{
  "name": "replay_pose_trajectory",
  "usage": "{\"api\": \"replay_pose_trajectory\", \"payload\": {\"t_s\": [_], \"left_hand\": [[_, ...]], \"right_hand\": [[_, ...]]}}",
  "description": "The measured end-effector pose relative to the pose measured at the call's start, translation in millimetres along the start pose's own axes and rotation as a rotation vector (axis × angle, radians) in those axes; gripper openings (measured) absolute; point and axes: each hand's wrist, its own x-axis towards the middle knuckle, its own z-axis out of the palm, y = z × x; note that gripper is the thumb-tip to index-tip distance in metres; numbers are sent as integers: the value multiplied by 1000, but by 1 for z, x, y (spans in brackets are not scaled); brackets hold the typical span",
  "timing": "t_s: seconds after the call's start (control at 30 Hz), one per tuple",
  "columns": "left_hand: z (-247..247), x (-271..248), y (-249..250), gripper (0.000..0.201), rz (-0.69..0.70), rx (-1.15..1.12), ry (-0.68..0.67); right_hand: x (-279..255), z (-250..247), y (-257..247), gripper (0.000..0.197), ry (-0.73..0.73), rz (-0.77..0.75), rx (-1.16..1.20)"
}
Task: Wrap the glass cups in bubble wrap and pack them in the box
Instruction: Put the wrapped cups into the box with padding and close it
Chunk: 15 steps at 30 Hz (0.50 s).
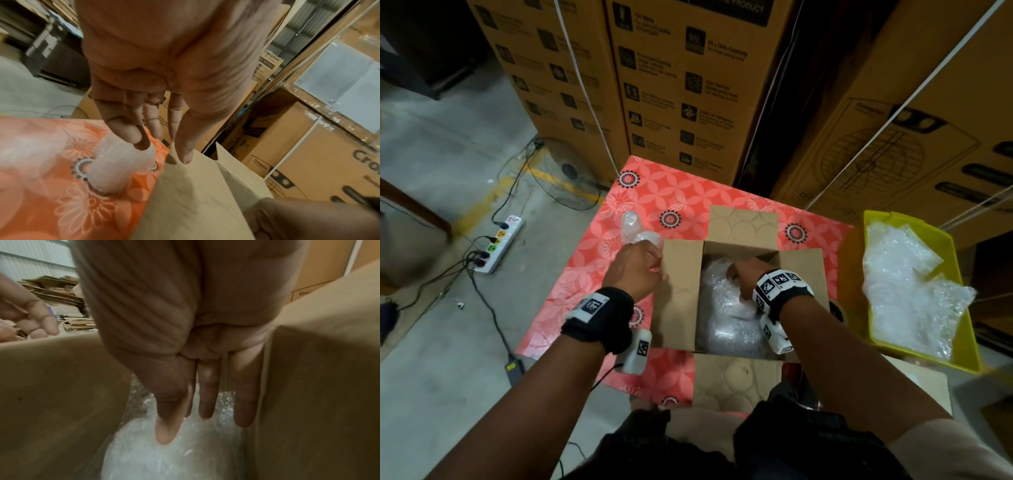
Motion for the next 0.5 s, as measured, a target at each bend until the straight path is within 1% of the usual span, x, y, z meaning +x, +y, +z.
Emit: {"api": "replay_pose_trajectory", "payload": {"t_s": [0.03,0.1,0.3,0.4,0.5], "left_hand": [[-4,6,-3,32,3,22,11],[-7,17,-9,44,13,79,23],[-3,39,-31,71,-38,198,58],[3,45,-37,84,2,267,73],[9,53,-41,94,75,406,39]], "right_hand": [[-1,-2,0,58,1,-8,-8],[-4,-2,0,53,-10,-21,-30],[-6,6,1,50,-7,-22,-43],[-6,9,2,51,1,-12,-36],[-6,12,1,51,28,-2,-32]]}}
